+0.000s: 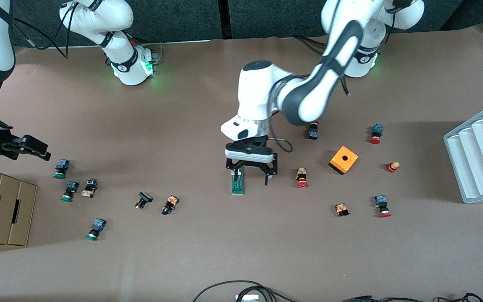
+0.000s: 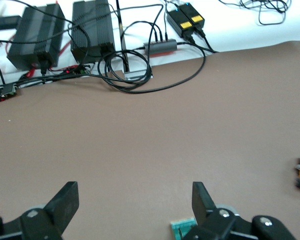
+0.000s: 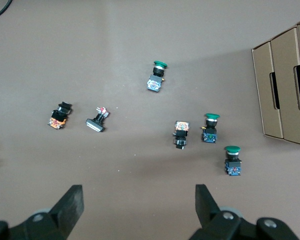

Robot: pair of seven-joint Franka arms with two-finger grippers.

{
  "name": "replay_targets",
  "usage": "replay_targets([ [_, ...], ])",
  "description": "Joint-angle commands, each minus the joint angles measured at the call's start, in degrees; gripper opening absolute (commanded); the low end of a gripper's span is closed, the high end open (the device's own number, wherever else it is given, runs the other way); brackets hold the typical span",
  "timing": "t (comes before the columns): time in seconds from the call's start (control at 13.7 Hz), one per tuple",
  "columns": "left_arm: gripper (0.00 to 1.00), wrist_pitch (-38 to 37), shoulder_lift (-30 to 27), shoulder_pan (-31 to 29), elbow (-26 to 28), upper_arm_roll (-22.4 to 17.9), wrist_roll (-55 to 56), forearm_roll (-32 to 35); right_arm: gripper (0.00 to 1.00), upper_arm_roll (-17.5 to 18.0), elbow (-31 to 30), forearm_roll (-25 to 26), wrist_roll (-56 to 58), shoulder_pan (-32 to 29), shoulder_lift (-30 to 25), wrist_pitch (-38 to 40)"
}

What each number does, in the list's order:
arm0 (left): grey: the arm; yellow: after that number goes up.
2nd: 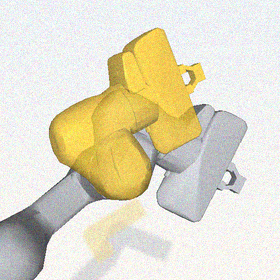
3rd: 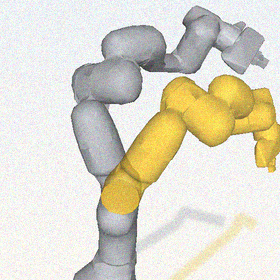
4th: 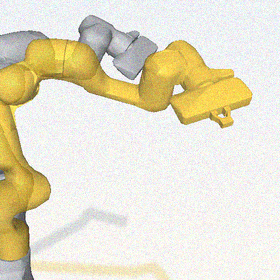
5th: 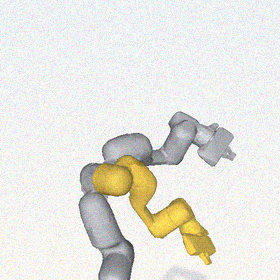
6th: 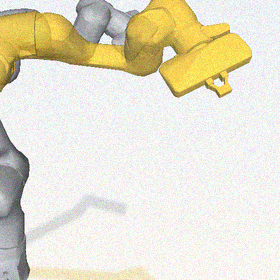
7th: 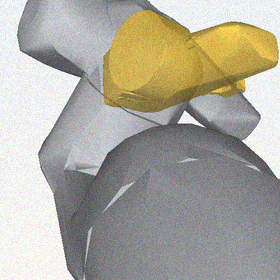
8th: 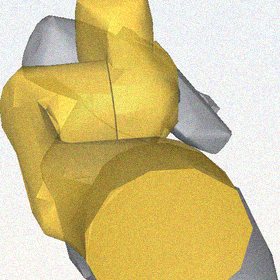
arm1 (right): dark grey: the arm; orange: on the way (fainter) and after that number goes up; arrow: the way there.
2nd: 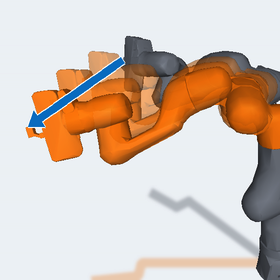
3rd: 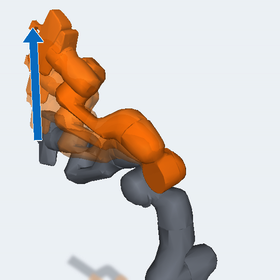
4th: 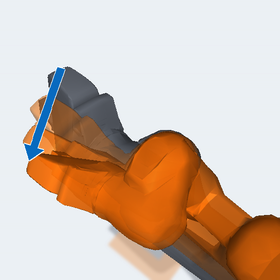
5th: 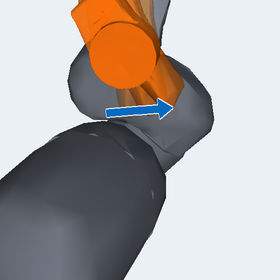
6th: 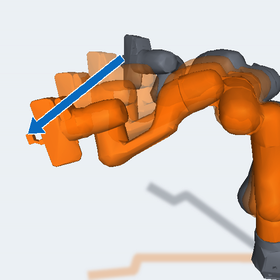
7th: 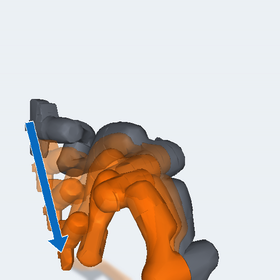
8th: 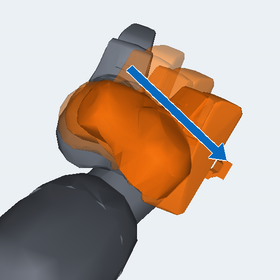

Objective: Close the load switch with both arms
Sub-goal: 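Lower the left gripper and grasp the green load switch body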

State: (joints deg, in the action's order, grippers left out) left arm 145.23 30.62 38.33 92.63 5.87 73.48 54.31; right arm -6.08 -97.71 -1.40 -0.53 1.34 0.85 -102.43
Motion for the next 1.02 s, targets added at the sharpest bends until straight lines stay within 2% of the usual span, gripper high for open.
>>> replay_targets([
  [0.0,1.0,0.94,4.08,1.13,-1.05,-0.69,18.64,15.94,0.99,-0.51,0.33,1.06,0.36,-0.37,-0.41,1.26],
  [0.22,1.0,0.85,6.47,2.8,-0.79,-0.69,35.29,29.16,0.99,-0.52,0.42,1.32,0.27,-0.02,-0.06,1.44],
  [0.51,1.0,-0.12,9.1,6.05,-1.05,-0.86,40.59,30.68,0.99,-0.08,0.15,1.14,3.77,0.42,1.43,4.15],
  [0.73,1.0,-2.75,11.3,7.19,-2.36,-0.95,41.83,31.73,0.99,0.01,0.41,1.4,3.7,3.32,3.63,4.6],
  [0.95,1.0,-4.77,14.2,7.37,-2.9,-0.86,50.76,41.28,0.98,0.01,1.82,1.32,2.65,5.78,6.26,4.25],
])
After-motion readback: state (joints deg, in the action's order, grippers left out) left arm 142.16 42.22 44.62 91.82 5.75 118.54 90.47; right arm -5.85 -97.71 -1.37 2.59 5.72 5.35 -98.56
